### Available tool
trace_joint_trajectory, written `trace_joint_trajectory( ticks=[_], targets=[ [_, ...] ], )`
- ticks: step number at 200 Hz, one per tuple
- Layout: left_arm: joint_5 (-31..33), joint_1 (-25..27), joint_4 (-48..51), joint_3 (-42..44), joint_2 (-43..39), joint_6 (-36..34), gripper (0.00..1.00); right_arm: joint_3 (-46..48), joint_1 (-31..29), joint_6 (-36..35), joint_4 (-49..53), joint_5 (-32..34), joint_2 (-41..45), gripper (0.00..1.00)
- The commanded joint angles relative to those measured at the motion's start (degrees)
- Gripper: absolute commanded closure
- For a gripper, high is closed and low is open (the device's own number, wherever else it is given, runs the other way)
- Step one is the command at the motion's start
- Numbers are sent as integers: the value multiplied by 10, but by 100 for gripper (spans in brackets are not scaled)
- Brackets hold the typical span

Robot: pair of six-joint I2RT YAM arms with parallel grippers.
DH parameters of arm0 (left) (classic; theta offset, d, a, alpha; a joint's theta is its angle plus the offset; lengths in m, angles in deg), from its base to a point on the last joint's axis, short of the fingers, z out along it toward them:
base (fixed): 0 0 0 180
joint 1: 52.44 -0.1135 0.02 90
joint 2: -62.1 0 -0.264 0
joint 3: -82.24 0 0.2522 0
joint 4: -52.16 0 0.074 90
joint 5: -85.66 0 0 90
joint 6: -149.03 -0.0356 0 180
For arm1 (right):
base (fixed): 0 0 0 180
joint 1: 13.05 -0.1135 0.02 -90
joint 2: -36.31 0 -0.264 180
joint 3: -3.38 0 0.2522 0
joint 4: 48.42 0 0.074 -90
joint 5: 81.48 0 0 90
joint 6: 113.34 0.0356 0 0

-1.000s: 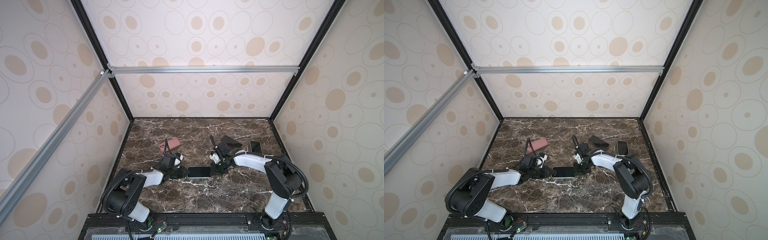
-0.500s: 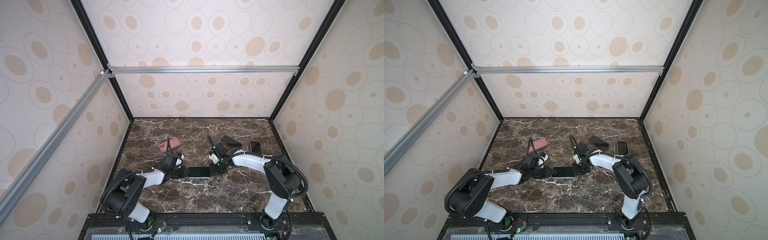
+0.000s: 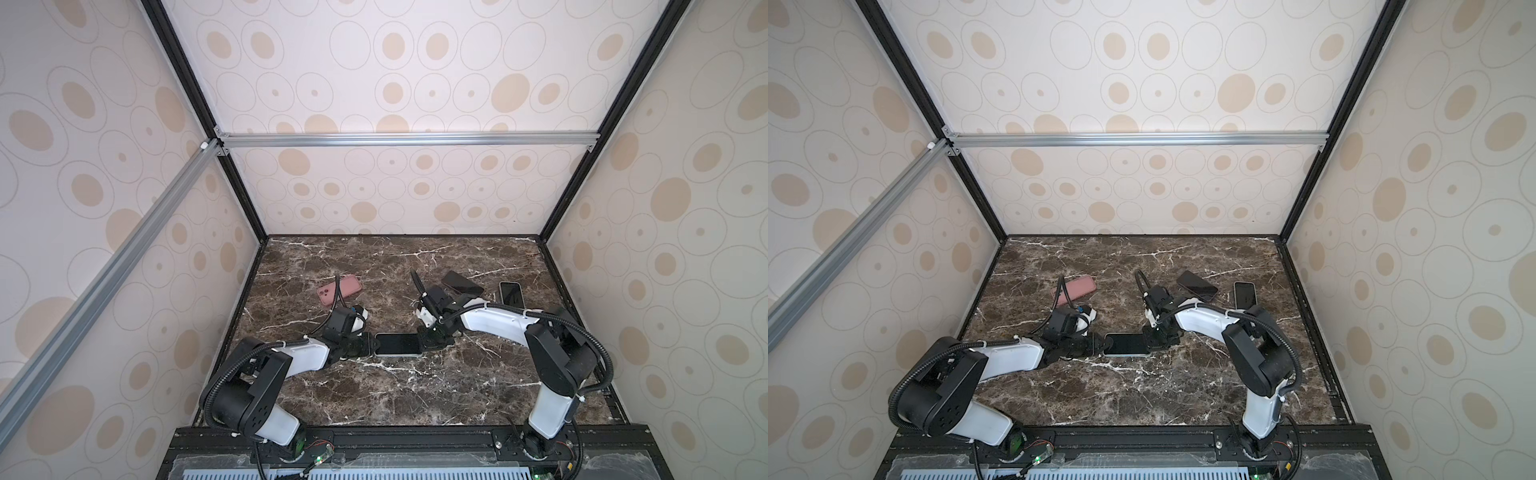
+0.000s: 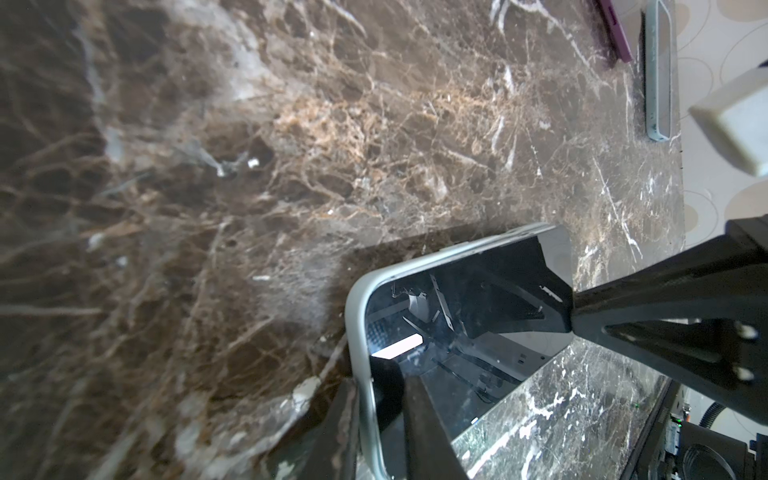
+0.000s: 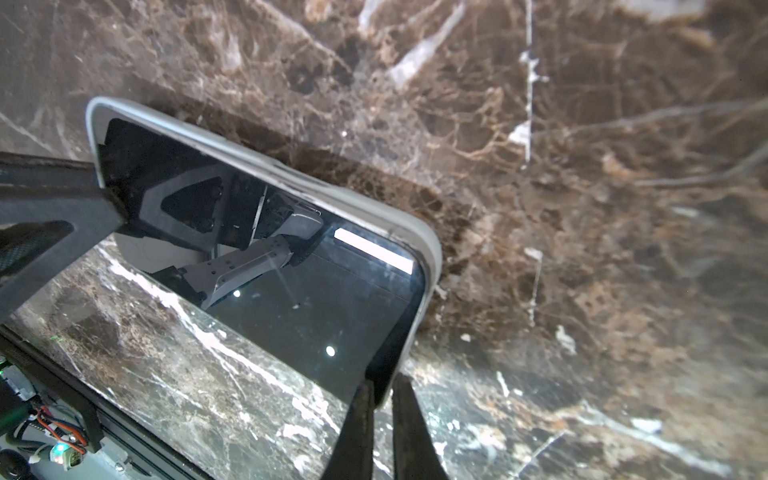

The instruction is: Put the phone into the phone case

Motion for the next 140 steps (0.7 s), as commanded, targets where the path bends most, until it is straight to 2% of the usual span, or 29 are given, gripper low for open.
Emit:
trace_joint_trajectory(
  ticks=[1,140],
  targets=[
    [-24,24,28,16,14,4,80,40,-39,-18,-64,34,-112,88],
    [-7,25,33,26,-13,11,81,21,-58,-30,-37,86,-180,88]
  ],
)
